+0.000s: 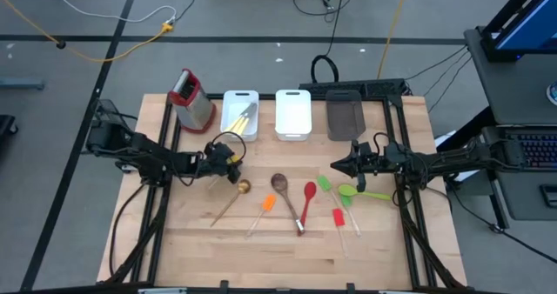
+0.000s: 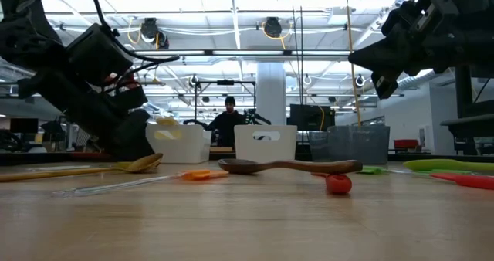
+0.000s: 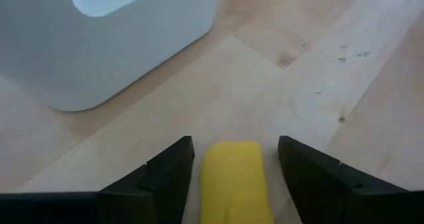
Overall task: Pick & Place Kitchen Items
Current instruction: Put the yellow spatula into the black bin
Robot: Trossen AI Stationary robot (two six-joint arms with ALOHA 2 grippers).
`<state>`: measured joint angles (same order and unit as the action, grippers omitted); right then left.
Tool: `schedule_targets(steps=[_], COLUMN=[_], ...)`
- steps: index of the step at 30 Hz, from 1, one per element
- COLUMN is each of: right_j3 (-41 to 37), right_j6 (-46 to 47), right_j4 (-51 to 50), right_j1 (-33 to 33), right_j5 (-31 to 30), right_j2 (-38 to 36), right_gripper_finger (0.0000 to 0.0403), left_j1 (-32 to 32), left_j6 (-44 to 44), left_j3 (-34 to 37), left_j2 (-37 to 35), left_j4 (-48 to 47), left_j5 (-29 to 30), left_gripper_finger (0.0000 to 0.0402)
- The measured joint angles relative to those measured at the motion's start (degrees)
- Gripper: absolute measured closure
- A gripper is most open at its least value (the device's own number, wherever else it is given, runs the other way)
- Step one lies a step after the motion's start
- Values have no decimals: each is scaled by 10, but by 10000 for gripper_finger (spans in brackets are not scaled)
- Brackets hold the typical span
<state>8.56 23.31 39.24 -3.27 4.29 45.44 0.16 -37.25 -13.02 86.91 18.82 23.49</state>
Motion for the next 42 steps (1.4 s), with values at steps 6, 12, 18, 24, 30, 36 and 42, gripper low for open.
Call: schedule_targets(steps=[6,12,18,24,30,36,42], right_j3=[0,0,0,0,0,0,0], right_j6=[0,0,0,0,0,0,0], right_j4=[0,0,0,0,0,0,0], right_j1=[0,0,0,0,0,0,0], right_j5=[1,2,2,2,2,2,2], right_j2=[0,0,0,0,0,0,0], right_gripper_finger=[403,403,403,403,403,403,403], left_j1=[-4,-4,-5,3,3,12,42], left_j6=[-21,-9,-10,-10,-12,-16,-19], left_j3=[2,2,3,4,4,4,6], left_j2=[-2,-5,-9,-25,-26,-70,-153], left_j4=[-17,-20,-26,-33,-32,-52,-95], left_j5=[5,4,16,0,-9,-55,-135], left_gripper_finger=[218,230,308,378,388,389,390])
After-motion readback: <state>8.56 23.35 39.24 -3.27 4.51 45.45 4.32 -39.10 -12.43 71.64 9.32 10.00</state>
